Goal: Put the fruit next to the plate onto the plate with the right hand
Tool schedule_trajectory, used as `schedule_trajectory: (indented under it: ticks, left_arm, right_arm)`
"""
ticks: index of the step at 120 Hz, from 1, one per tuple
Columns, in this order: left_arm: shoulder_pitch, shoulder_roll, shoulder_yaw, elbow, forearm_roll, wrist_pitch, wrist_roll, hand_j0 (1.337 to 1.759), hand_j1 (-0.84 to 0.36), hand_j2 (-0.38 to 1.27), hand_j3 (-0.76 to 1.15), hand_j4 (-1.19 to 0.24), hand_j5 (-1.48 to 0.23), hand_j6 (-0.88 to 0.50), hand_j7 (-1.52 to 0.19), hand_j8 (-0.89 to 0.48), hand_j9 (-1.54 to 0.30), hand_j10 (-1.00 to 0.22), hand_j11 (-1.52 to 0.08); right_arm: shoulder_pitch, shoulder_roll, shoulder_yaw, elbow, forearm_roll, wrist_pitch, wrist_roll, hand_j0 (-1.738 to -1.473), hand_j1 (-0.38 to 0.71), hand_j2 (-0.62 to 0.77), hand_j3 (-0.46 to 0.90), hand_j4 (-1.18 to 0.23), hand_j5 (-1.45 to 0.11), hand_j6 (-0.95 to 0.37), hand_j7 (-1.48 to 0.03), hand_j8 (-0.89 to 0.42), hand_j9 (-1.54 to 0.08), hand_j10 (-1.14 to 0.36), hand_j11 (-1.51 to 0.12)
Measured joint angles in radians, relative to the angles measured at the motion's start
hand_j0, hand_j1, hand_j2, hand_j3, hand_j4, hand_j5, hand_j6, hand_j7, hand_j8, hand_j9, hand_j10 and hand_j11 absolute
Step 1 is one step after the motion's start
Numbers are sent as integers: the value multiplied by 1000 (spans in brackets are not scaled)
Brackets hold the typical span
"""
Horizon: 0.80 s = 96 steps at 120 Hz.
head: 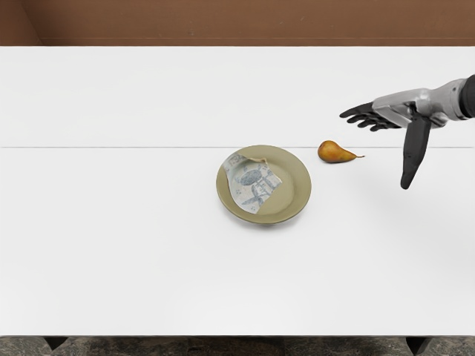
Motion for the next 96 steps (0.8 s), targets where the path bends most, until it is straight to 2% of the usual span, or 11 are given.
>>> schedule_trajectory:
  ticks: [24,37,51,64,87,96]
  left_arm:
    - [0,0,0,0,0,0,0,1658,330,3,0,-16,-21,-16,-21,-16,-21,-16,-21]
    - [0,0,0,0,0,0,0,1658,330,3,0,-16,-21,-16,-21,-16,-21,-16,-21]
    - [-1,0,0,0,0,0,0,1658,330,3,0,-16,-21,-16,-21,-16,-21,-16,-21]
    - [0,0,0,0,0,0,0,1658,330,3,0,-16,-21,-16,-21,-16,-21,-16,-21]
    - [0,0,0,0,0,0,0,1658,330,3,0,-16,-21,-16,-21,-16,-21,-16,-21]
    - [0,0,0,0,0,0,0,1658,330,3,0,-16,-21,-16,-21,-16,-21,-16,-21]
  right_arm:
    - [17,19,3,3,5,0,-6,-1658,-349,0,0,-5,-1,-6,0,-5,0,-4,0]
    - [49,44,11,5,6,0,-107,-1658,-349,0,0,-4,-1,-6,0,-5,0,-3,0]
    - [65,119,50,8,-19,0,-155,-1658,-349,0,0,-4,-1,-6,0,-4,0,-3,0]
    - [69,202,76,15,-165,-53,-170,-1658,-349,0,0,-4,0,-5,0,-4,0,-3,0]
    - [53,259,76,8,-353,-171,-177,-1658,-349,0,0,-3,0,-5,0,-4,0,-2,0]
    - [29,303,75,-18,-418,-201,-178,-1658,-349,0,0,-3,0,-4,0,-3,0,-2,0]
